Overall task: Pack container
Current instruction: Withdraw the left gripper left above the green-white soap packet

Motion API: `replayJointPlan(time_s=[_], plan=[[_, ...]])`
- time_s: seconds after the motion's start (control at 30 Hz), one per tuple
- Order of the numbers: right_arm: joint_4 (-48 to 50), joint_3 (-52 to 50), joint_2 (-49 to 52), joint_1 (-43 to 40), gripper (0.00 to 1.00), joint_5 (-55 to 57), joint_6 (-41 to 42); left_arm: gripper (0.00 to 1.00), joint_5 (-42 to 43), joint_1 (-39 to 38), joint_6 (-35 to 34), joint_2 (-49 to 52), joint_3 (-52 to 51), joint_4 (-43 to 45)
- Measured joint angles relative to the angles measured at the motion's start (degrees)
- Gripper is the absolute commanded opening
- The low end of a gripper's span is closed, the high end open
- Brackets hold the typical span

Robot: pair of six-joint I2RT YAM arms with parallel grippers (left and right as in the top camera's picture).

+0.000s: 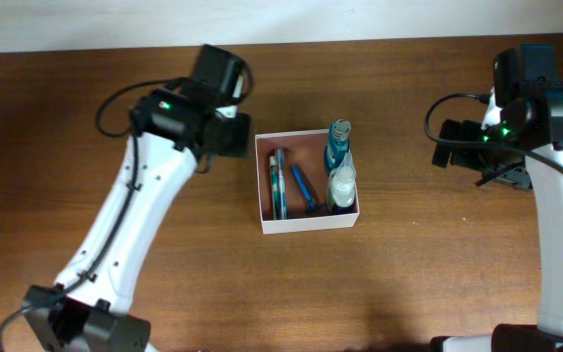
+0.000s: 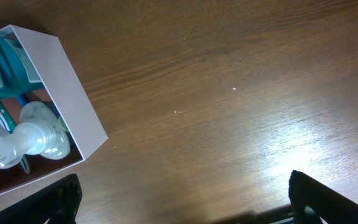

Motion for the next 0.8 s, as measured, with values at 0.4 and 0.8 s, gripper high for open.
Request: replayJointPlan(time_s=[0.4,0.8], plan=[[-0.02,0.00,0.00,0.00,0.99,0.00,0.00,0.54,0.70,16.83,6.16,0.24,-10.60,3.82],[-0.02,0.00,0.00,0.00,0.98,0.00,-0.02,0.86,3.32,25.22,15.19,1.01,-28.55,18.86]])
